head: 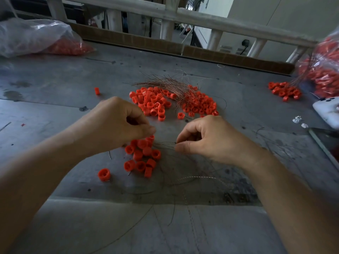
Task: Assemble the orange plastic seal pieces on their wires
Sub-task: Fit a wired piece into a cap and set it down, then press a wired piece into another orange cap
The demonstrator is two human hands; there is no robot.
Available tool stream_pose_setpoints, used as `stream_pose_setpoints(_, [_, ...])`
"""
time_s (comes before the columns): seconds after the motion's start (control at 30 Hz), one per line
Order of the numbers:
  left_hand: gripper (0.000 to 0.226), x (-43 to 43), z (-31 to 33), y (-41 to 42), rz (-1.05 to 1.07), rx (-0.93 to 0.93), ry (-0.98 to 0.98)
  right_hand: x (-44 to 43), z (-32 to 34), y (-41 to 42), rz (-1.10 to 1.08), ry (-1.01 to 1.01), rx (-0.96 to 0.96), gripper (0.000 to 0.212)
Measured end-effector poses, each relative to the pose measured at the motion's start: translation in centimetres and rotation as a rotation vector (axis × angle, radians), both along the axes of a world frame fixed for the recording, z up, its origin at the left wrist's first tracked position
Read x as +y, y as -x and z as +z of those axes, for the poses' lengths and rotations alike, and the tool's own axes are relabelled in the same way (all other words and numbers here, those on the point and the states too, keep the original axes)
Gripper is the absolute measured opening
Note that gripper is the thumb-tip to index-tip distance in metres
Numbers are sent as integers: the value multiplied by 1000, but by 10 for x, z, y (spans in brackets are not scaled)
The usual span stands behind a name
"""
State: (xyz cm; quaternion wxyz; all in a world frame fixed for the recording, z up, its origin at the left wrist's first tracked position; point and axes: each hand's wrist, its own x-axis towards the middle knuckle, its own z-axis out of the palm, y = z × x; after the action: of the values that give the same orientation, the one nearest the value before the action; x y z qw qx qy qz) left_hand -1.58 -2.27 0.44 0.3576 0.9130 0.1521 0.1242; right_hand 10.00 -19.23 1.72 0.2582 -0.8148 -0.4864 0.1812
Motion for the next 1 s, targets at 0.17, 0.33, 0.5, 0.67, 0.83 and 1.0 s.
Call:
stream_pose_setpoints(0.17, [11, 12, -11, -10, 166, -136, -179, -2, 2, -3, -35, -55, -33, 16])
stream_pose_setpoints(0.33, [45, 18, -19, -21, 157, -88, -267, -2, 3, -5, -78, -78, -51, 12])
stream_pose_setpoints(0.5, [52, 21, -26, -29, 124, 23, -300, -2, 1, -5, -90, -71, -65, 11])
stream_pose_setpoints(0.67, [32, 29, -28, -28, 124, -9, -333, -2, 0, -6, -91, -68, -73, 11])
stream_pose_setpoints(0.83, [22, 32, -26, -27, 141, -54, -368, -1, 0, -7, -93, -59, -96, 12])
stream_pose_setpoints(1.0, [11, 29, -21, -22, 149, -155, -299, -1, 0, -10, -132, -68, -107, 12])
